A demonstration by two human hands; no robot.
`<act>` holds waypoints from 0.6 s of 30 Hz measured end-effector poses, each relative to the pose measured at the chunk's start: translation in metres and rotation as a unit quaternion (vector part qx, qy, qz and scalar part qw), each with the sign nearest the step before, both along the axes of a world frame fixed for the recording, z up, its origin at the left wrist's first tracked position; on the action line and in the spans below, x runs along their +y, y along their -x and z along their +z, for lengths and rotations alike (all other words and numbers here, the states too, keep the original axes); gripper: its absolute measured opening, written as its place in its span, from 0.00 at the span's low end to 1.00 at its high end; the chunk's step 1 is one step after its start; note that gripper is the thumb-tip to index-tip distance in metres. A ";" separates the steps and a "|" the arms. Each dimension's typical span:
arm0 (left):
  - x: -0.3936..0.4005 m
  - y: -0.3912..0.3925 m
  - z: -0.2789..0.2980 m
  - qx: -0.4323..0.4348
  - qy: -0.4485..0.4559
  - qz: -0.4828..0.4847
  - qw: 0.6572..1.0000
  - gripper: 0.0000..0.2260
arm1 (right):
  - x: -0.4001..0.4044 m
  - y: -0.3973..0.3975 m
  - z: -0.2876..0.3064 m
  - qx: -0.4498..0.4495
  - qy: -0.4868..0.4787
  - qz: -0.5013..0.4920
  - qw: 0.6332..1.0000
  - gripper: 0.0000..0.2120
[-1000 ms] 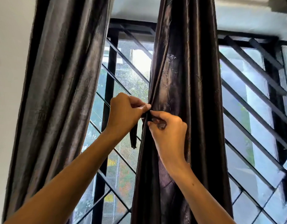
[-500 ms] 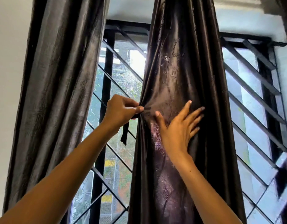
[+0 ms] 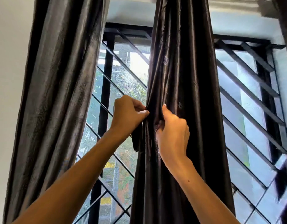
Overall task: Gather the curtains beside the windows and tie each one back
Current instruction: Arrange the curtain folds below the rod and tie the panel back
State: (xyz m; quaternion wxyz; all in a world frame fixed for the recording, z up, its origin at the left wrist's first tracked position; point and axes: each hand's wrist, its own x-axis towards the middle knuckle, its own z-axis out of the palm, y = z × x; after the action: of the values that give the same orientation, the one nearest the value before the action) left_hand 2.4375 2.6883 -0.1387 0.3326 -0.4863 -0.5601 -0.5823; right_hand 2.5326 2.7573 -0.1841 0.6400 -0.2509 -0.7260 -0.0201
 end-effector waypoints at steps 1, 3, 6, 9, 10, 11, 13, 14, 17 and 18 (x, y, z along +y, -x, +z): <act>0.000 -0.001 0.000 0.004 0.002 -0.004 1.000 0.05 | -0.004 0.000 -0.001 -0.036 -0.006 -0.014 0.999 0.30; 0.001 -0.003 -0.001 0.010 0.000 -0.016 1.000 0.05 | -0.009 -0.002 -0.003 -0.066 -0.021 -0.008 0.998 0.30; 0.001 -0.004 -0.002 0.010 -0.007 -0.031 0.999 0.04 | -0.012 -0.002 -0.006 -0.086 -0.046 0.013 0.995 0.29; -0.001 0.000 -0.004 -0.001 0.003 -0.051 0.999 0.09 | -0.011 0.000 -0.009 -0.122 -0.068 0.029 0.990 0.28; -0.001 0.001 -0.004 0.000 0.010 -0.051 0.999 0.11 | -0.009 0.002 -0.009 -0.138 -0.073 0.023 0.987 0.26; -0.002 0.001 -0.004 0.000 0.013 -0.052 0.999 0.11 | -0.006 0.003 -0.008 -0.151 -0.077 0.023 0.985 0.24; -0.002 0.000 -0.004 -0.012 0.002 -0.050 0.999 0.09 | 0.002 0.006 -0.008 -0.144 -0.092 0.042 0.984 0.22; -0.001 0.001 -0.003 -0.023 -0.005 -0.045 0.999 0.09 | 0.006 0.008 -0.008 -0.104 -0.103 0.065 0.987 0.20; -0.001 0.005 0.000 -0.056 -0.013 -0.049 0.997 0.08 | 0.015 0.007 -0.008 0.097 -0.104 0.078 0.987 0.18; -0.001 0.006 0.000 -0.064 -0.014 -0.054 0.996 0.07 | 0.018 0.004 -0.005 0.135 -0.071 0.088 0.984 0.22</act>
State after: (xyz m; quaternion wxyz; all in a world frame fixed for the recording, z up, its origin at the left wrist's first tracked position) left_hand 2.4311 2.6875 -0.1383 0.2705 -0.4730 -0.5453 -0.6370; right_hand 2.5289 2.7756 -0.1895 0.7477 -0.1403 -0.6488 0.0184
